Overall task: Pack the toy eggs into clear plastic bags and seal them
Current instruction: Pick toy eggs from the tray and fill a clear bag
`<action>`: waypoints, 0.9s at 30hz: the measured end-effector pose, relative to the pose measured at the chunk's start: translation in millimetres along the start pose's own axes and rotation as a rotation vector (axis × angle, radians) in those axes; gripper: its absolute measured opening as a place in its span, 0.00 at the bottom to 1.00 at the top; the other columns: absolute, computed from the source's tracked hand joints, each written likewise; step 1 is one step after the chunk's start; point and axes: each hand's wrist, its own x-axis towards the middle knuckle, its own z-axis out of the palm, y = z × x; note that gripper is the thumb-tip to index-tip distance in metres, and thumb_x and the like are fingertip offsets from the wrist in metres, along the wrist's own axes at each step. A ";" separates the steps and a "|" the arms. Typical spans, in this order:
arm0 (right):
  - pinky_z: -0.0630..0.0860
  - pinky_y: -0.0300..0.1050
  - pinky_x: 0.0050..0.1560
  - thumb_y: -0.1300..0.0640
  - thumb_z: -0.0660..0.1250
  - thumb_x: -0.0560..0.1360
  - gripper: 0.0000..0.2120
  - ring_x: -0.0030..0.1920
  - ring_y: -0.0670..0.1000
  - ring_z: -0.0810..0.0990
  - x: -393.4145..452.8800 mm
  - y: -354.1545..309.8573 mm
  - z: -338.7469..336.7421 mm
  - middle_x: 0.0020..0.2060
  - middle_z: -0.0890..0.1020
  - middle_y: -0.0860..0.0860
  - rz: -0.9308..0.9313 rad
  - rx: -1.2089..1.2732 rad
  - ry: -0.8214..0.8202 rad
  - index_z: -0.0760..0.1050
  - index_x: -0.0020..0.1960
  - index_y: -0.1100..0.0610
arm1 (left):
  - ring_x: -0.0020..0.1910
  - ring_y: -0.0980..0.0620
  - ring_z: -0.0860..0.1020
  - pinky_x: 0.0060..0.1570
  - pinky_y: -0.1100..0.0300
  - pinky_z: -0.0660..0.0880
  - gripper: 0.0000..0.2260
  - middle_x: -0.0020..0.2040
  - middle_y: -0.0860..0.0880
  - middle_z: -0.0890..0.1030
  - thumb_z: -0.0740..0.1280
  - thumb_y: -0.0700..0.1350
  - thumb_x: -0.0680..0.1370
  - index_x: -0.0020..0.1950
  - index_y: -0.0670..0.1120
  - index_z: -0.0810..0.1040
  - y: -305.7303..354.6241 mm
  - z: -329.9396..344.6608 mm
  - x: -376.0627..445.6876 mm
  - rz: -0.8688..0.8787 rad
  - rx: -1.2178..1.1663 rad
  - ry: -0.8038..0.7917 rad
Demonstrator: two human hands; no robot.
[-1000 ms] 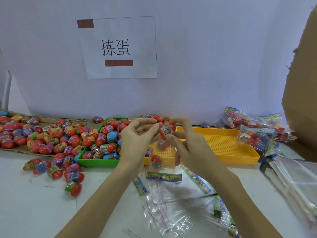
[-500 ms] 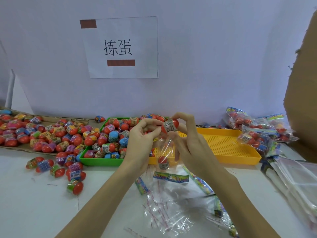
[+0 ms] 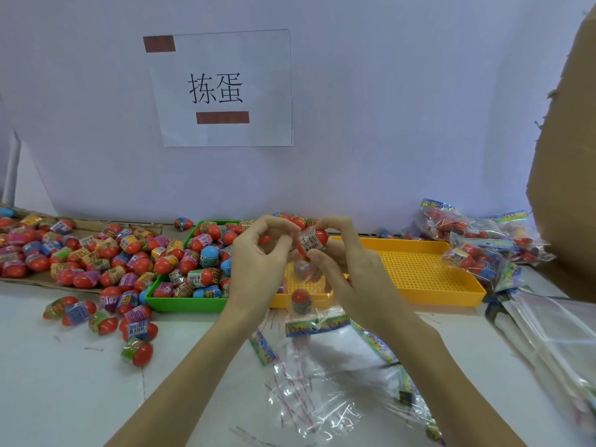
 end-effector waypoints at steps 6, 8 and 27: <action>0.82 0.42 0.37 0.53 0.64 0.85 0.09 0.35 0.51 0.86 2.6 -1.9 -2.7 0.37 0.86 0.50 -0.013 0.124 0.168 0.68 0.64 0.51 | 0.55 0.52 0.86 0.62 0.46 0.82 0.12 0.51 0.49 0.88 0.71 0.53 0.82 0.63 0.51 0.79 -0.6 -1.1 2.6 -0.017 -0.033 0.006; 0.85 0.50 0.40 0.53 0.64 0.85 0.09 0.36 0.55 0.87 3.6 -3.4 -3.8 0.38 0.86 0.53 0.017 0.226 0.209 0.68 0.63 0.51 | 0.60 0.53 0.85 0.67 0.51 0.78 0.39 0.55 0.51 0.87 0.71 0.77 0.68 0.70 0.54 0.71 1.2 2.8 9.0 -0.180 -0.138 -0.131; 0.82 0.46 0.36 0.59 0.71 0.82 0.10 0.39 0.58 0.87 7.0 -9.3 -23.6 0.39 0.87 0.56 0.221 0.350 0.305 0.74 0.60 0.55 | 0.51 0.54 0.87 0.54 0.52 0.85 0.16 0.52 0.54 0.88 0.81 0.45 0.75 0.61 0.52 0.83 -23.3 -3.8 0.4 -0.082 0.193 -0.437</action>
